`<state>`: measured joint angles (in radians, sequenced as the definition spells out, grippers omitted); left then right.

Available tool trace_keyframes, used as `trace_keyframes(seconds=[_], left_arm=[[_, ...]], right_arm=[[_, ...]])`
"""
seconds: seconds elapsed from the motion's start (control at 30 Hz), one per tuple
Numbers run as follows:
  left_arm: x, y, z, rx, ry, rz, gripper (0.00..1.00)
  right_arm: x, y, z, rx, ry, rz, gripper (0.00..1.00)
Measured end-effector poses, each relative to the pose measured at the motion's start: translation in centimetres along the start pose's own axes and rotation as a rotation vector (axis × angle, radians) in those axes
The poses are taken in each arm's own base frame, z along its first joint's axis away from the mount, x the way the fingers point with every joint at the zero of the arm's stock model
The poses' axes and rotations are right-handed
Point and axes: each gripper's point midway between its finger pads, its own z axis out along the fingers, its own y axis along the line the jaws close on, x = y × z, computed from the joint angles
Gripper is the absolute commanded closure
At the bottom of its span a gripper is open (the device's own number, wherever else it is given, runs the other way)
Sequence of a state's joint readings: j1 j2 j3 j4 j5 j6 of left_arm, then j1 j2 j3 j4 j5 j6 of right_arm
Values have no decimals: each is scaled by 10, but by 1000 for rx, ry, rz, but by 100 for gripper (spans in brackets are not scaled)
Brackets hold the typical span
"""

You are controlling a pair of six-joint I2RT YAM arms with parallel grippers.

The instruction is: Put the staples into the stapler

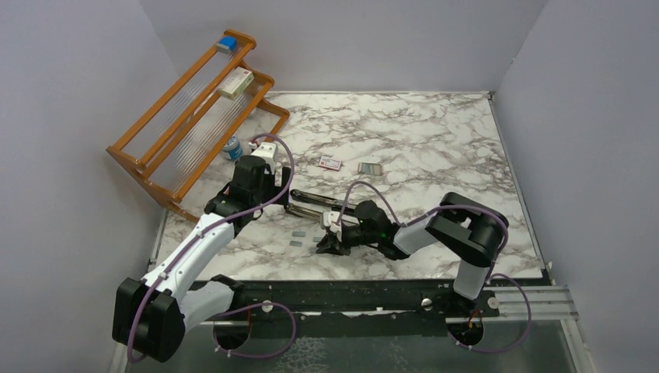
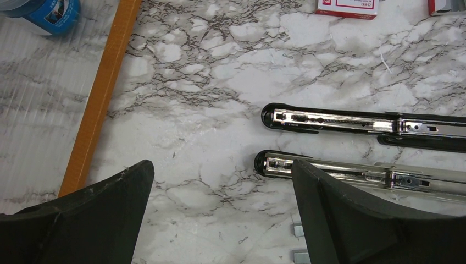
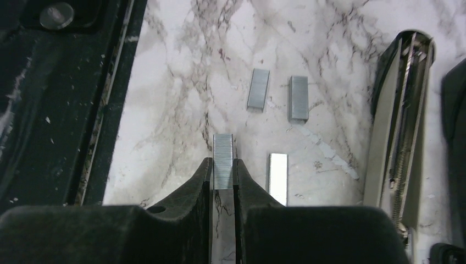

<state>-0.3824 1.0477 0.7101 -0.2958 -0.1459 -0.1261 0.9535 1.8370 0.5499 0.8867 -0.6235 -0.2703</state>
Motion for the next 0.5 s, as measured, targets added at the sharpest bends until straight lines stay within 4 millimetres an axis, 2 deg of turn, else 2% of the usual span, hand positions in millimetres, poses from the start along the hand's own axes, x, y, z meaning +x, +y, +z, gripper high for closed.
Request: trace_keyframes(seconds=[0.1,0.23,0.33,0.5], left_arm=[[0,1,0,-3,-1,-3,1],[-5,3,-4,-5,-22,-9,1],[-12,3,-9,-4,-52,-22,1],[-25,3,-8,-12,-74,-42,1]], right_arm=[[-23,-2,-4,8,-36,-7,99],[-66,-10,-17,39,-110,-43,99],[-93,-18,-34,75,-148,-70,99],[-118,-42,-74,199,-159,-91,99]])
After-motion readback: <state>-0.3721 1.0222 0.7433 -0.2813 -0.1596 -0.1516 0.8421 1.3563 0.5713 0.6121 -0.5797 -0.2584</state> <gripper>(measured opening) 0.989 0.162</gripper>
